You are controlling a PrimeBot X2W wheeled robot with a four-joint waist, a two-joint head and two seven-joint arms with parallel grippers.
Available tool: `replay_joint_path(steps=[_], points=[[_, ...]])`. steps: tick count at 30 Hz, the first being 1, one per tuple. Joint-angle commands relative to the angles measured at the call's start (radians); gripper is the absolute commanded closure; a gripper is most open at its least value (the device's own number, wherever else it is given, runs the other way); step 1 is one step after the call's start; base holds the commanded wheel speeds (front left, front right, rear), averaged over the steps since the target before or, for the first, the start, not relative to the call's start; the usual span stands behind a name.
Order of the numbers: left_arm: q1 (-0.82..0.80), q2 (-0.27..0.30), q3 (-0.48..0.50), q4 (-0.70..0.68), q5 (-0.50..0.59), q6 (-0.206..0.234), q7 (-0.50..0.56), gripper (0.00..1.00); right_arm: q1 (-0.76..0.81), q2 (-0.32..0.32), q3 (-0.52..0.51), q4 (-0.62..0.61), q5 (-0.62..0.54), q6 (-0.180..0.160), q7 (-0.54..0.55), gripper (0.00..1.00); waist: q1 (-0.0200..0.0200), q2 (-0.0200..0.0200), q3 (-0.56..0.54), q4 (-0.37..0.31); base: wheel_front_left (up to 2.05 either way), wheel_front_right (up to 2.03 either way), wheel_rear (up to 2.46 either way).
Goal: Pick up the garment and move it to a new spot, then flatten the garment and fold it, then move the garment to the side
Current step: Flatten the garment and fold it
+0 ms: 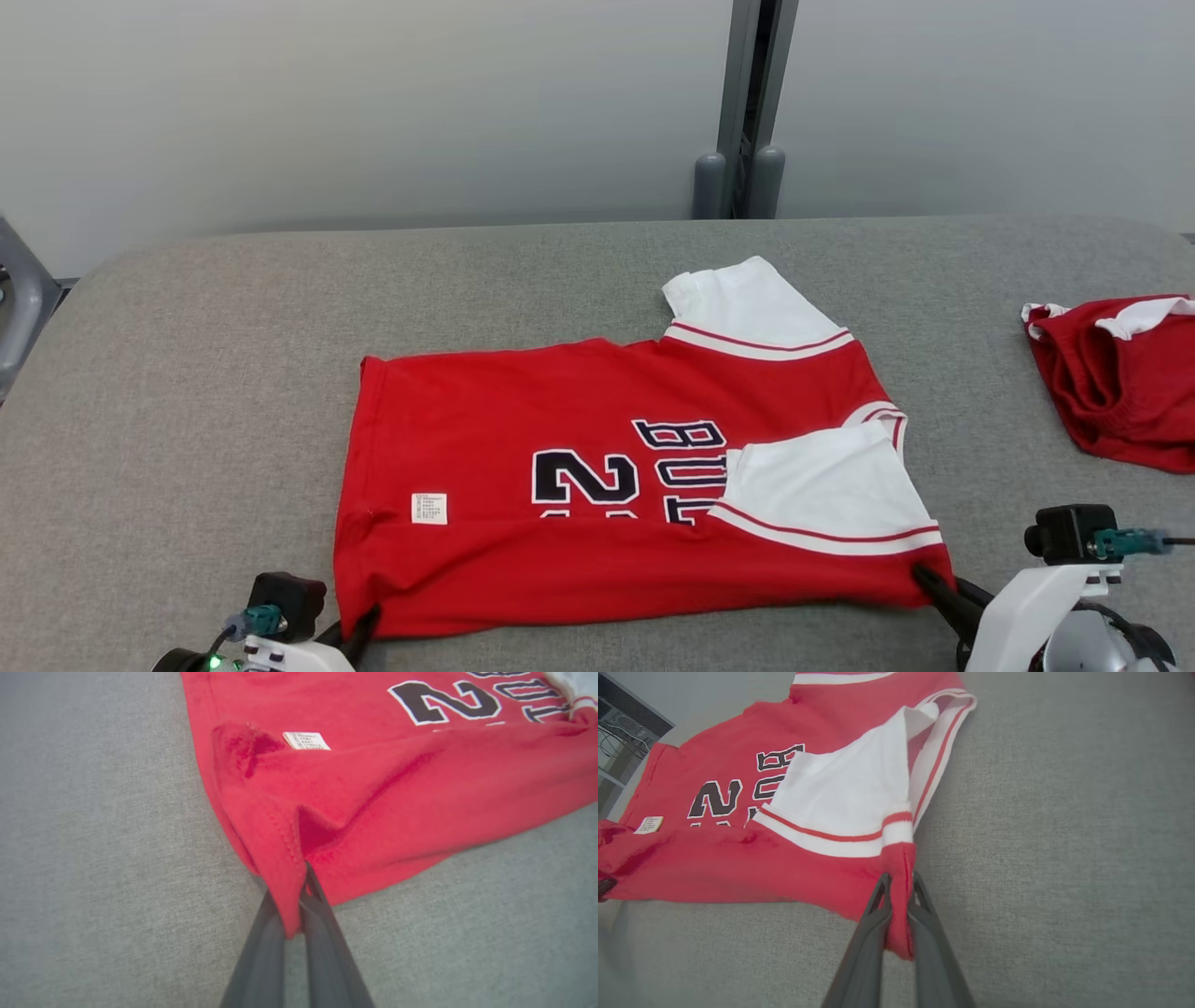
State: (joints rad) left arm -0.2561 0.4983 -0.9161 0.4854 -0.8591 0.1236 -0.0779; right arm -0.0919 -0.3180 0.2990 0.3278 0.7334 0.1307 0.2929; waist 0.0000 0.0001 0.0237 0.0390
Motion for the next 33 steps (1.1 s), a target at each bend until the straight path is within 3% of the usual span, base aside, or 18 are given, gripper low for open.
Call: replay_joint_path(steps=[1, 11, 17, 25, 26, 27, 28, 29, 33], points=[[-0.014, 0.019, -0.008, -0.011, 0.010, -0.010, 0.013, 1.00, 0.011, -0.030, 0.006, -0.021, 0.027, 0.000, 0.044, 1.00, 0.0000, -0.0001, -0.008, -0.003, 0.00, 0.00, 0.00], [0.011, 0.118, -0.064, -0.116, 0.016, -0.044, 0.141, 1.00, 0.077, -0.129, -0.012, -0.121, 0.177, 0.000, 0.359, 1.00, 0.0000, -0.0001, -0.049, -0.007, 0.00, 0.00, 0.00], [0.029, 0.169, -0.083, -0.192, 0.004, -0.040, 0.215, 1.00, 0.139, -0.136, -0.063, -0.177, 0.204, 0.000, 0.473, 1.00, 0.0000, -0.0001, -0.058, -0.004, 0.00, 0.00, 0.00], [0.078, 0.225, -0.103, -0.298, -0.030, -0.018, 0.296, 1.00, 0.242, -0.098, -0.150, -0.274, 0.175, 0.000, 0.582, 1.00, 0.0000, -0.0001, -0.067, -0.005, 0.00, 0.00, 0.00], [0.083, 0.230, -0.104, -0.308, -0.036, -0.014, 0.305, 0.80, 0.248, -0.091, -0.161, -0.281, 0.166, 0.000, 0.587, 1.00, 0.0000, -0.0001, -0.067, -0.006, 0.00, 0.00, 0.00], [0.084, 0.236, -0.102, -0.317, -0.036, -0.004, 0.310, 0.35, 0.255, -0.082, -0.175, -0.290, 0.155, 0.000, 0.587, 0.94, 0.0000, -0.0001, -0.066, -0.006, 0.00, 0.00, 0.00], [0.086, 0.241, -0.101, -0.326, -0.035, 0.004, 0.313, 0.00, 0.260, -0.073, -0.185, -0.299, 0.143, 0.000, 0.584, 0.52, 0.0000, -0.0001, -0.066, -0.007, 0.00, 0.00, 0.00], [0.091, 0.242, -0.103, -0.332, -0.041, 0.007, 0.322, 0.00, 0.265, -0.066, -0.191, -0.305, 0.134, 0.000, 0.587, 0.00, 0.0000, -0.0001, -0.066, -0.007, 0.00, 0.00, 0.00], [0.097, 0.253, -0.092, -0.363, -0.049, 0.028, 0.331, 0.00, 0.264, -0.037, -0.231, -0.325, 0.096, 0.000, 0.597, 0.00, 0.0000, -0.0001, -0.064, -0.008, 0.00, 0.00, 0.00]])
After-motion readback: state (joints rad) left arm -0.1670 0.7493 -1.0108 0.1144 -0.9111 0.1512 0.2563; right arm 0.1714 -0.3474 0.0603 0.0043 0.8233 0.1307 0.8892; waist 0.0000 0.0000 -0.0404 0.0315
